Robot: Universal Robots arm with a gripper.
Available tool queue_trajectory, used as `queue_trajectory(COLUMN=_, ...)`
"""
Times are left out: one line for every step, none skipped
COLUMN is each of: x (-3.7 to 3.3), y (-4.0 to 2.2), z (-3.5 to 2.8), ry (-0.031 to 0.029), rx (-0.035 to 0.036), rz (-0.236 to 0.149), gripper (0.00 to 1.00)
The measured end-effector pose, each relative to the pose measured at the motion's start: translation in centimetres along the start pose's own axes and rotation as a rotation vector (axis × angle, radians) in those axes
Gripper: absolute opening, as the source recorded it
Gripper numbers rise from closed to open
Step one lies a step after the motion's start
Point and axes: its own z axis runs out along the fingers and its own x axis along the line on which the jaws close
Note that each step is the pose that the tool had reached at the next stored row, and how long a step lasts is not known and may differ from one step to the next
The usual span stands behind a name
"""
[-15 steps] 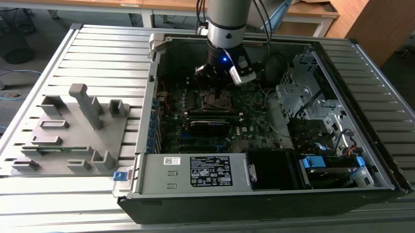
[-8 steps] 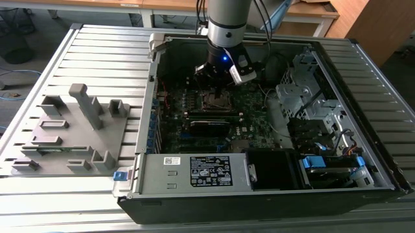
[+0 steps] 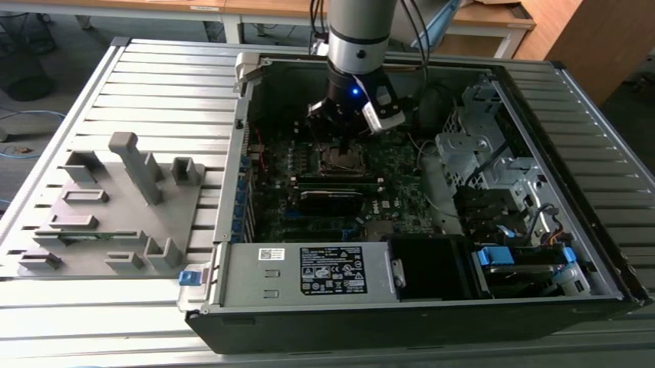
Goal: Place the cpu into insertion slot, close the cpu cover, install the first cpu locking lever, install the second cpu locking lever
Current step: 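Install the first cpu locking lever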
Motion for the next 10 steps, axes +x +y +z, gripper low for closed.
queue_trajectory(x=0.0, y=0.0, z=-0.04, ry=-0.0002, rx=-0.0003, rz=0.0, gripper=0.11)
queue_trajectory(x=-0.01, y=0.01, z=-0.07, ry=-0.0002, rx=-0.0004, rz=0.0, gripper=0.11)
queue_trajectory(x=-0.01, y=0.01, z=-0.07, ry=-0.0003, rx=-0.0006, rz=0.0, gripper=0.11)
queue_trajectory(x=-0.01, y=0.01, z=-0.07, ry=-0.0004, rx=-0.0007, rz=0.0, gripper=0.11)
queue_trajectory(x=-0.01, y=0.01, z=-0.09, ry=-0.0003, rx=-0.0005, rz=0.0, gripper=0.11)
queue_trajectory(x=0.0, y=0.01, z=-0.11, ry=-0.0002, rx=-0.0003, rz=0.0, gripper=0.11)
queue_trajectory(x=-0.01, y=0.01, z=-0.11, ry=-0.0002, rx=-0.0004, rz=0.0, gripper=0.11)
queue_trajectory(x=-0.01, y=0.01, z=-0.12, ry=-0.0002, rx=-0.0004, rz=0.0, gripper=0.11)
queue_trajectory(x=-0.01, y=0.01, z=-0.14, ry=-0.0001, rx=-0.0001, rz=0.0, gripper=0.11)
queue_trajectory(x=0.0, y=0.0, z=-0.18, ry=0.0, rx=0.0001, rz=0.0, gripper=0.11)
